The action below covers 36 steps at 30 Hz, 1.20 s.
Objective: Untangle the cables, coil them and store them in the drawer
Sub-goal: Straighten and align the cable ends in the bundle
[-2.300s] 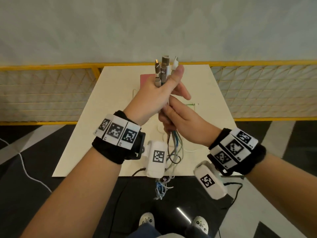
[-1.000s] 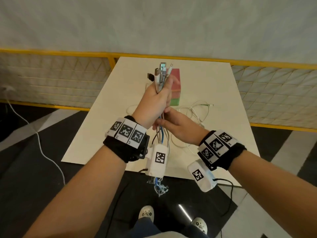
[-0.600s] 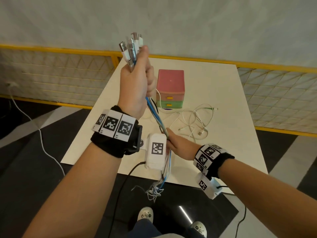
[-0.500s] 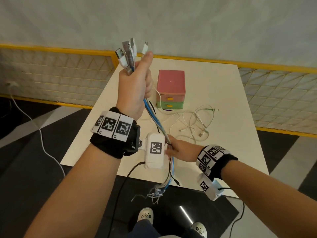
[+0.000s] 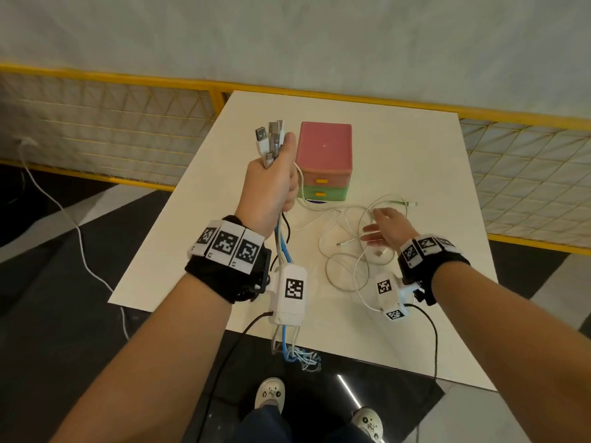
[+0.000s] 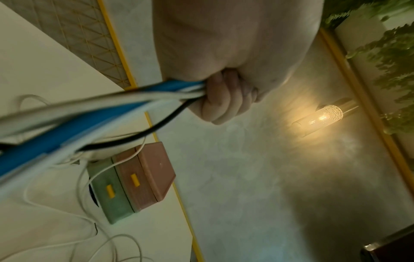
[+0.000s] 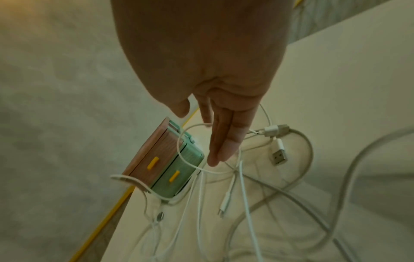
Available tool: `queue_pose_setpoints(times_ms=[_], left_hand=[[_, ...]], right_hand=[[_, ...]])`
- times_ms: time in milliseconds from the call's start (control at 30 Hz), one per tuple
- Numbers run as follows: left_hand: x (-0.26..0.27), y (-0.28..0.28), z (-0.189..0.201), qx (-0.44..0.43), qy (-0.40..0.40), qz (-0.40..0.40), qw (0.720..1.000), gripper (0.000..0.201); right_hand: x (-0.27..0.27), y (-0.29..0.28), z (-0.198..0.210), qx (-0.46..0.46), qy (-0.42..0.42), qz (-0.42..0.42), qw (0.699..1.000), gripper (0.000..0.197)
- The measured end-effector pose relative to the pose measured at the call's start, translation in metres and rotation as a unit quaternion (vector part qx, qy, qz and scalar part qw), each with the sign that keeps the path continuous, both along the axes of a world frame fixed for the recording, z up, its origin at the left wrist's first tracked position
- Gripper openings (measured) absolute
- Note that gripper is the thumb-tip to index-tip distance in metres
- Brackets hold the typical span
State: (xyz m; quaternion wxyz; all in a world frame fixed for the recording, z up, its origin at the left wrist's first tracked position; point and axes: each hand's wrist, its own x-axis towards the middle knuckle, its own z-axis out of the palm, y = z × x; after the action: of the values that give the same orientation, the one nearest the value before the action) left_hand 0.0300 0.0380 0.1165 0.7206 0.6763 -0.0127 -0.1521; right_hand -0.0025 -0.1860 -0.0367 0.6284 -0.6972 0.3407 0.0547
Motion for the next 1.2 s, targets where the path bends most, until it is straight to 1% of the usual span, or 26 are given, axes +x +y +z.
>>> queue_pose_setpoints(times_ms=[67,133,200,233,267,333,367,433,500,567,633,733,800,900,967,1067,1100,1133,1200], left_hand=[[-0.001,0.0,-0.001,-0.001,0.004,-0.007,1.0,0.057],[0.0,0.002,-0.004,-0.007,0.0,-0.02,1.0,0.056],[0.0,0.005,-0.008,-0.016,-0.017,-0.039,0.999,0.05],[0.001,0.006,-0.01,-0.018,-0.029,-0.049,0.998,0.043],[0.0,0.006,-0.011,-0.019,-0.04,-0.056,0.997,0.034],[0.0,0.004,-0.013,-0.015,-0.051,-0.057,0.997,0.016],[-0.001,0.002,-0.014,-0.009,-0.053,-0.051,0.997,0.02],[-0.002,-0.003,-0.014,0.005,-0.051,-0.034,0.998,0.04],[-0.005,-0.007,-0.013,0.002,-0.038,-0.018,0.999,0.056],[-0.009,-0.011,-0.013,-0.013,-0.028,-0.013,0.999,0.059],[-0.015,-0.015,-0.013,-0.029,-0.02,-0.018,0.999,0.055],[-0.025,-0.019,-0.013,-0.049,-0.004,-0.03,0.998,0.044],[-0.032,-0.021,-0.012,-0.045,0.015,-0.038,0.998,0.042],[-0.037,-0.021,-0.011,-0.069,0.035,-0.063,0.995,0.036],[-0.039,-0.018,-0.009,-0.08,0.022,-0.102,0.991,0.031],[-0.039,-0.013,-0.008,-0.084,-0.029,-0.153,0.984,0.019],[-0.039,-0.012,-0.008,-0.084,-0.045,-0.165,0.982,0.018],[-0.04,-0.012,-0.008,-0.083,-0.054,-0.175,0.98,0.021],[-0.041,-0.012,-0.007,-0.097,-0.048,-0.182,0.977,0.024]], right_hand=[[0.003,0.0,-0.002,0.006,-0.022,-0.052,0.998,0.04],[-0.001,0.003,-0.002,-0.026,-0.06,-0.078,0.995,0.032],[-0.008,0.008,0.003,-0.106,-0.095,-0.062,0.988,0.02],[-0.013,0.012,0.009,-0.136,-0.117,-0.051,0.982,0.013],[-0.019,0.018,0.018,-0.142,-0.15,-0.039,0.978,0.008],[-0.031,0.034,0.038,-0.124,-0.222,0.001,0.967,0.014],[-0.038,0.041,0.048,-0.121,-0.249,0.029,0.961,0.018],[-0.053,0.056,0.066,-0.118,-0.278,0.086,0.949,0.021],[-0.068,0.068,0.08,-0.113,-0.292,0.13,0.941,0.021],[-0.081,0.076,0.089,-0.112,-0.305,0.15,0.934,0.023],[-0.089,0.081,0.095,-0.112,-0.321,0.154,0.928,0.024],[-0.094,0.086,0.103,-0.13,-0.34,0.151,0.919,0.024],[-0.097,0.088,0.105,-0.143,-0.351,0.147,0.914,0.024],[-0.1,0.089,0.108,-0.16,-0.359,0.145,0.908,0.024],[-0.101,0.09,0.11,-0.167,-0.358,0.152,0.906,0.023],[-0.103,0.09,0.112,-0.153,-0.364,0.159,0.905,0.023],[-0.103,0.09,0.113,-0.132,-0.362,0.157,0.909,0.023],[-0.102,0.091,0.113,-0.11,-0.356,0.154,0.915,0.022],[-0.102,0.093,0.112,-0.088,-0.34,0.155,0.923,0.021]])
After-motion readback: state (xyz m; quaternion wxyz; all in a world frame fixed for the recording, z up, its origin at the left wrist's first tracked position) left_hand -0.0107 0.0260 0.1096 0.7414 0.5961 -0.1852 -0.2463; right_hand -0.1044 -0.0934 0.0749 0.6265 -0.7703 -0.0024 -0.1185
